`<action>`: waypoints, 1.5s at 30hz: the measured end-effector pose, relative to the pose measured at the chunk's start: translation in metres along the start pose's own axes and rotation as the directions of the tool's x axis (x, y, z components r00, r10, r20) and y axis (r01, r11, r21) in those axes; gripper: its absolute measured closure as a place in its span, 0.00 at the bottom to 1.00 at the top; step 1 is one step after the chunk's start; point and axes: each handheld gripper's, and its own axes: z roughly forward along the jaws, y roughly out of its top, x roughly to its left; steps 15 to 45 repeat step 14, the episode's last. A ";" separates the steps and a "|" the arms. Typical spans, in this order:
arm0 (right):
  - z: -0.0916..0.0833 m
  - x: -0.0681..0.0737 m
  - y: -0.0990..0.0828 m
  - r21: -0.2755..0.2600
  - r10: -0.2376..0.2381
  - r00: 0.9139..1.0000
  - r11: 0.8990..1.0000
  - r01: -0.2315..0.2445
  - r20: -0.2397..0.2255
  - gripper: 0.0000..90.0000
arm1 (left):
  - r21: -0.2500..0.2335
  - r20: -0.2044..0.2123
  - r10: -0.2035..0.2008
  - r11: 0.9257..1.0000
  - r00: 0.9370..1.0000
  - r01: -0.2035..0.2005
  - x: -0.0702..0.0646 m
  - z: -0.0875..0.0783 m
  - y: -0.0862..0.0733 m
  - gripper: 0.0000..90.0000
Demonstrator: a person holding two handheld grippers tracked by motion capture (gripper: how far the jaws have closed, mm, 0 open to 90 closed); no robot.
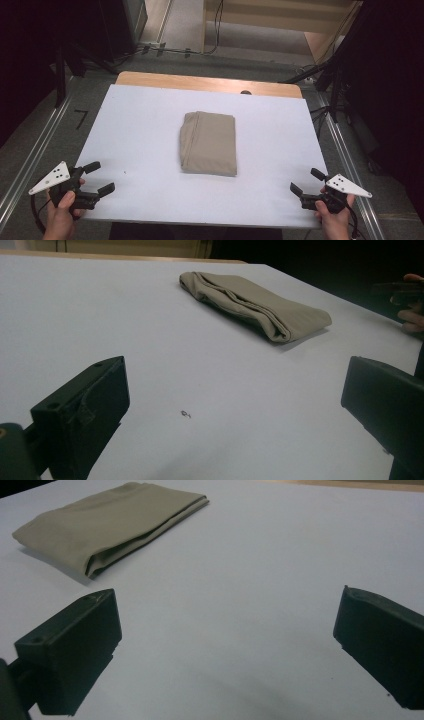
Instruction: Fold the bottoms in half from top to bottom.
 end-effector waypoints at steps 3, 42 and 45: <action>0.002 0.000 -0.001 0.006 0.002 1.000 1.000 -0.002 -0.005 0.00 | 0.009 -0.002 0.008 1.000 1.000 -0.008 -0.001 0.002 0.000 0.00; 0.006 0.000 0.000 0.038 -0.002 1.000 0.999 0.001 0.019 0.00 | 0.031 -0.037 0.005 1.000 0.999 -0.004 -0.001 0.005 0.000 0.00; 0.006 0.000 0.000 0.038 -0.002 1.000 0.999 0.001 0.019 0.00 | 0.031 -0.037 0.005 1.000 0.999 -0.004 -0.001 0.005 0.000 0.00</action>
